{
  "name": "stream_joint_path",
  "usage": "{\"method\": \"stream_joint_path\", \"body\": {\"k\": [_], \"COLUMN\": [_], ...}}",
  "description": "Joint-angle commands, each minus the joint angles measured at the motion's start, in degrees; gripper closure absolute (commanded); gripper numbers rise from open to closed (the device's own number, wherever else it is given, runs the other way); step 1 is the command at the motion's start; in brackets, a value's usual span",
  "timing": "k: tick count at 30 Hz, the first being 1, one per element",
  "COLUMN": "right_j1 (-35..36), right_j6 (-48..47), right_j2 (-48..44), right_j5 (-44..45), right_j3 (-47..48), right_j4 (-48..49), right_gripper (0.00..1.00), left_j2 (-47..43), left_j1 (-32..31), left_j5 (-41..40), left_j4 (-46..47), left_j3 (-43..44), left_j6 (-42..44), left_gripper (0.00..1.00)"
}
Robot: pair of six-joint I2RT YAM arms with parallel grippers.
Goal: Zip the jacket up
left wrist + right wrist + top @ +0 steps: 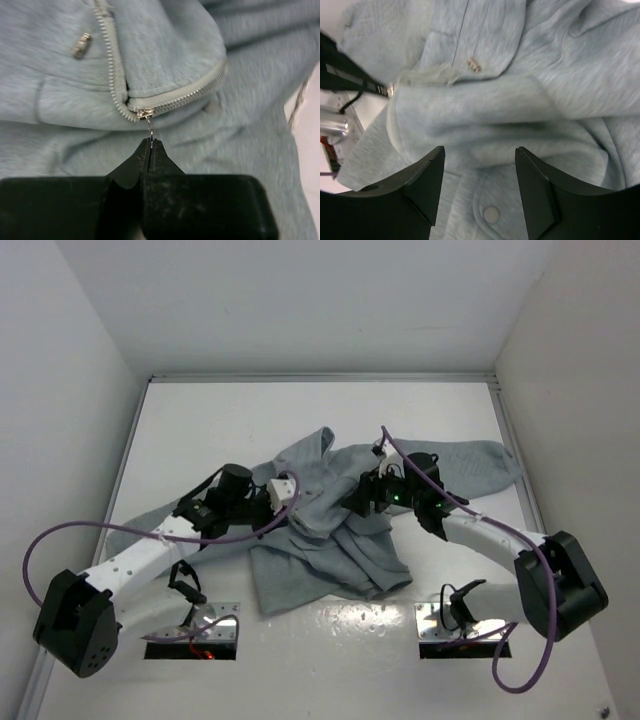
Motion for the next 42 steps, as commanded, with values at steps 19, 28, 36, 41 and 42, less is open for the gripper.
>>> {"method": "stream_joint_path", "body": {"k": [19, 28, 36, 41, 42], "right_j1": [0.9, 4.5, 4.5, 6.7, 7.4], "right_j6": [5.5, 8.3, 17.6, 23.5, 25.3], "right_j2": [30.3, 41.1, 45.0, 43.9, 43.9], "right_j5": [-10.7, -12.8, -16.1, -16.4, -17.6], "right_j3": [24.7, 33.7, 57.2, 60.7, 59.9], "right_j4": [5.3, 12.4, 20.2, 22.9, 23.3], "right_gripper": [0.31, 0.99, 1.0, 0.98, 0.71], "left_j2": [-9.7, -10.3, -7.3, -1.1, -0.5], "left_j1": [-11.8, -11.8, -11.2, -5.3, -4.2], "left_j5": [-5.7, -7.0, -6.8, -1.9, -0.3], "left_j4": [-0.6, 1.3, 8.3, 15.9, 17.8], "left_j3": [-7.6, -8.2, -10.6, -7.1, -7.1], "left_j6": [14.9, 14.9, 12.2, 8.5, 5.9], "left_gripper": [1.0, 1.0, 1.0, 1.0, 1.0]}}
